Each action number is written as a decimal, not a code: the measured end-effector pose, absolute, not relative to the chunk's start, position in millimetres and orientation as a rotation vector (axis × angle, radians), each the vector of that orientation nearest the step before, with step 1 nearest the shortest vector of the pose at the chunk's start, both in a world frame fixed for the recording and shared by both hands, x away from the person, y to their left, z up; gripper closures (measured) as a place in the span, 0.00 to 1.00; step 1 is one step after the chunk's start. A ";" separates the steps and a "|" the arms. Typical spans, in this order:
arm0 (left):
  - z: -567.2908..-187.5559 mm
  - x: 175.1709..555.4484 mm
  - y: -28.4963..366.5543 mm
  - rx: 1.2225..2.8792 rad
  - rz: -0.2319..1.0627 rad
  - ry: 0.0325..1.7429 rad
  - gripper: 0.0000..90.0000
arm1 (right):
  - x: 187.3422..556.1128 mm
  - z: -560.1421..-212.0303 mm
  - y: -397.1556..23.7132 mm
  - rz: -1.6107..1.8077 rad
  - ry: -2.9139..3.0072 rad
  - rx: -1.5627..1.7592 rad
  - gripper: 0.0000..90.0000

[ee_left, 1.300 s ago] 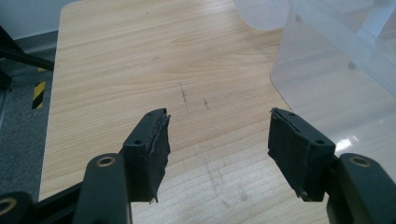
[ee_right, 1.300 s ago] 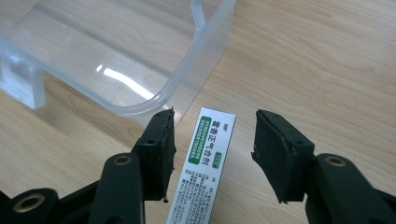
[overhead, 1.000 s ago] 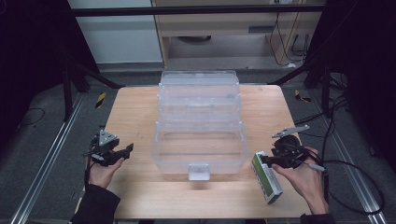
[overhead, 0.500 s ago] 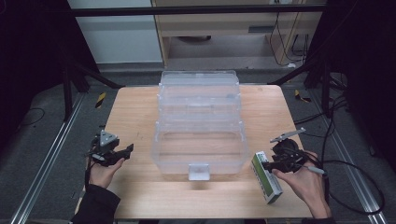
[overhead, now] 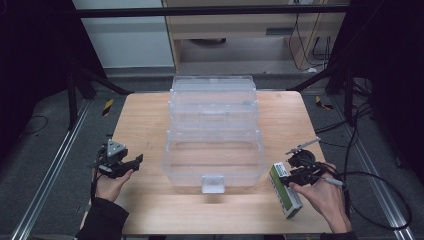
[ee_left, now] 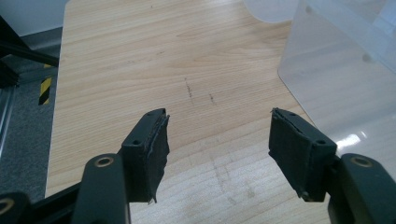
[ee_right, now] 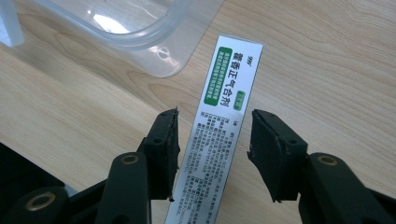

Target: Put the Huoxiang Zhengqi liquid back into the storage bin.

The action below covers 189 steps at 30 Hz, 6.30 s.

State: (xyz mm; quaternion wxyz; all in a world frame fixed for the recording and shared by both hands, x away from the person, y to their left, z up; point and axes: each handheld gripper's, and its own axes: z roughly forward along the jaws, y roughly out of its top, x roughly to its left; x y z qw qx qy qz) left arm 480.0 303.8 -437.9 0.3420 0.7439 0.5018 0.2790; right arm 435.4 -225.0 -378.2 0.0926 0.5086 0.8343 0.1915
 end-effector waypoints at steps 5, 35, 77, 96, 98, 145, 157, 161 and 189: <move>-437.8 479.9 303.7 1.936 0.725 1.305 0.41 | 435.6 -381.5 -224.4 0.551 2.489 1.522 0.58; -440.8 480.7 300.6 1.960 0.718 1.301 0.41 | 438.5 -397.6 -223.9 0.436 2.558 1.568 0.63; -441.7 480.9 300.1 1.969 0.715 1.302 0.40 | 444.1 -377.4 -234.5 0.460 2.420 1.595 0.72; -443.1 481.3 299.9 1.973 0.710 1.305 0.40 | 450.3 -345.4 -234.7 0.563 2.282 1.560 0.72; -443.1 481.3 299.8 1.973 0.711 1.305 0.40 | 451.3 -341.8 -233.9 0.568 2.288 1.552 0.72; -444.4 481.9 301.2 1.973 0.706 1.308 0.40 | 468.6 -265.3 -167.5 0.836 2.541 0.909 0.72; -446.5 482.9 301.1 1.982 0.703 1.310 0.40 | 490.3 -278.2 -155.2 0.923 2.672 0.738 0.72; -447.0 483.2 302.0 1.981 0.704 1.315 0.40 | 499.7 -286.6 -149.3 0.904 2.736 0.649 0.72; -447.9 483.9 302.9 1.983 0.702 1.317 0.40 | 531.3 -337.8 -115.1 0.590 2.997 0.208 0.72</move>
